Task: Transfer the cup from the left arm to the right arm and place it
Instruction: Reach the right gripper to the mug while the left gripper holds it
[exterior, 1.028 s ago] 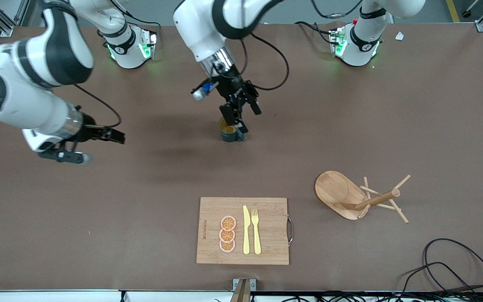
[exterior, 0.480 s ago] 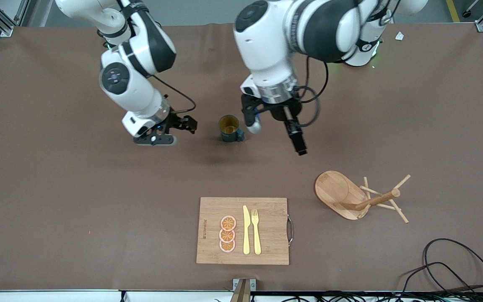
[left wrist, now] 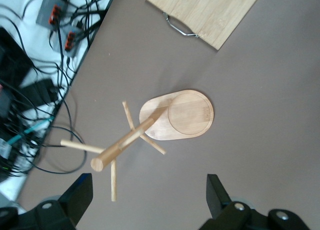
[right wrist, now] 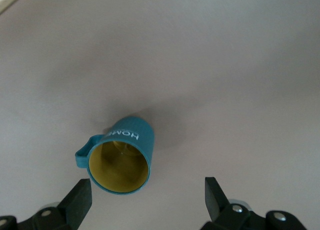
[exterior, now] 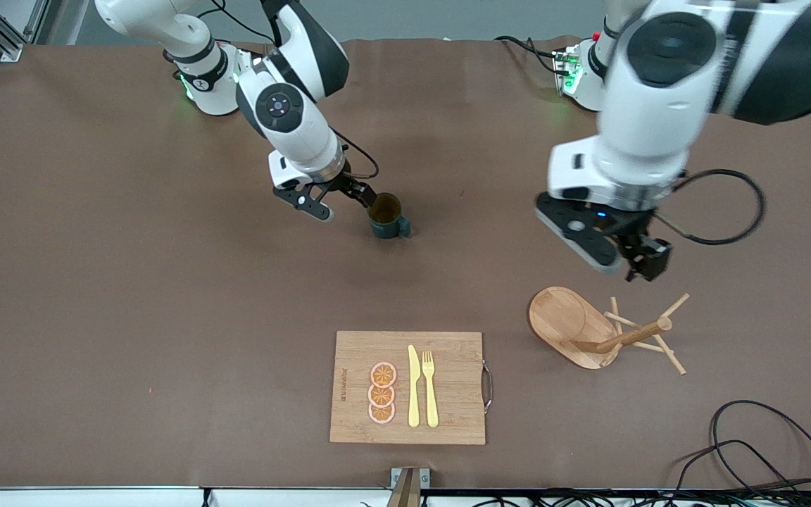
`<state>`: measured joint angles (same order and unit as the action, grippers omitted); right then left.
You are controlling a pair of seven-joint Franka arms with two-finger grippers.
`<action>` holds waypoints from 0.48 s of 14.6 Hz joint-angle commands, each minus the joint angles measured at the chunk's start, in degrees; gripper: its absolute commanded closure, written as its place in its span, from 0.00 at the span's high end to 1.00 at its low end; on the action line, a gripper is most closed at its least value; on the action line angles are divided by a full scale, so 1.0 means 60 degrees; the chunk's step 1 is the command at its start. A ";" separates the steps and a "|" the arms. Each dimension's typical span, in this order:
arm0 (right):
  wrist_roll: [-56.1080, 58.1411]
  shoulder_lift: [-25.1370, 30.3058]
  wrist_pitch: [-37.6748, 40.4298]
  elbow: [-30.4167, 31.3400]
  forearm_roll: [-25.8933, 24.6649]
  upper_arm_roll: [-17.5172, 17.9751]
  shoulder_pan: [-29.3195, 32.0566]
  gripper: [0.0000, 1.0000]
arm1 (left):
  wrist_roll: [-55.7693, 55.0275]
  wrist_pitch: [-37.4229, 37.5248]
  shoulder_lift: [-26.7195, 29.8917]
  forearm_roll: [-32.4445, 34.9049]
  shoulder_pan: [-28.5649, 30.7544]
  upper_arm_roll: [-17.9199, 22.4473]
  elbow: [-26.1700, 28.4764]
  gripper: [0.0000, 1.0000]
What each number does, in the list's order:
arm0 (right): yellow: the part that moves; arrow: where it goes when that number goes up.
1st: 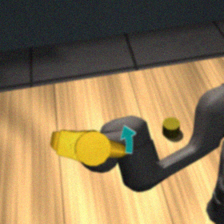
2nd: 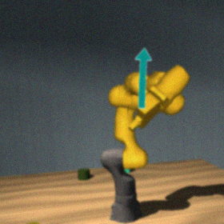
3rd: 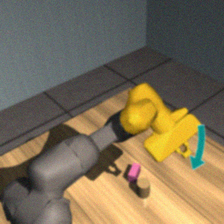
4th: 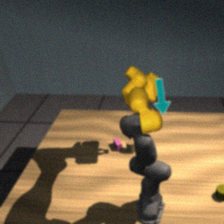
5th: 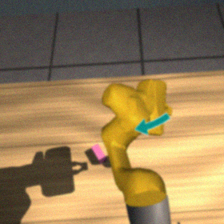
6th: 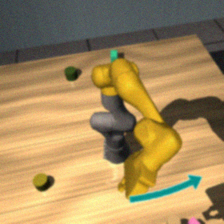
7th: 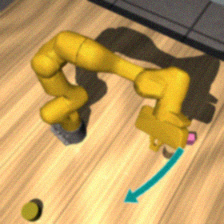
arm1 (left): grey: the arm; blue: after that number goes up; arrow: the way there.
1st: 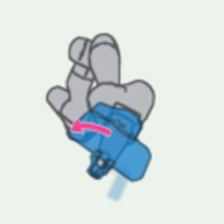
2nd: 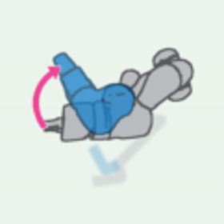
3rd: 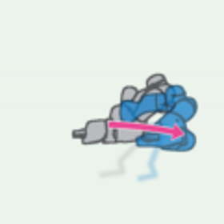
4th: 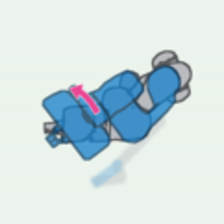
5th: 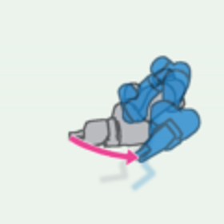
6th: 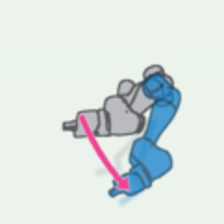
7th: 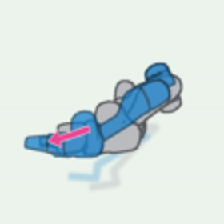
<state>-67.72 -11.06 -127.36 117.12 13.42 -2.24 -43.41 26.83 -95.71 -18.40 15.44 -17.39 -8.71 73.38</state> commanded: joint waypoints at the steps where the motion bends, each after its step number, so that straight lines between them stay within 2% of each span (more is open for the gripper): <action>1: -0.1775 -0.0060 -0.0159 0.0197 0.0034 -0.0154 -0.0396 1.00 | -0.0208 -0.0060 0.0356 -0.1133 0.1135 -0.0101 0.0294 1.00; 4: -0.2962 -0.0119 -0.0523 0.0357 -0.0054 -0.0154 -0.0717 1.00 | -0.0310 0.0334 0.0547 -0.1472 0.2016 -0.0101 0.0294 1.00; 7: -0.4629 -0.0469 -0.1081 0.0519 -0.0259 -0.0169 -0.1142 1.00 | -0.1886 0.0832 0.0665 -0.2015 0.2677 -0.0086 0.0280 1.00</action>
<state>-88.46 -12.95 -131.41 118.82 13.18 -2.36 -47.79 21.74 -92.48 -16.47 5.26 -2.85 -8.74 73.56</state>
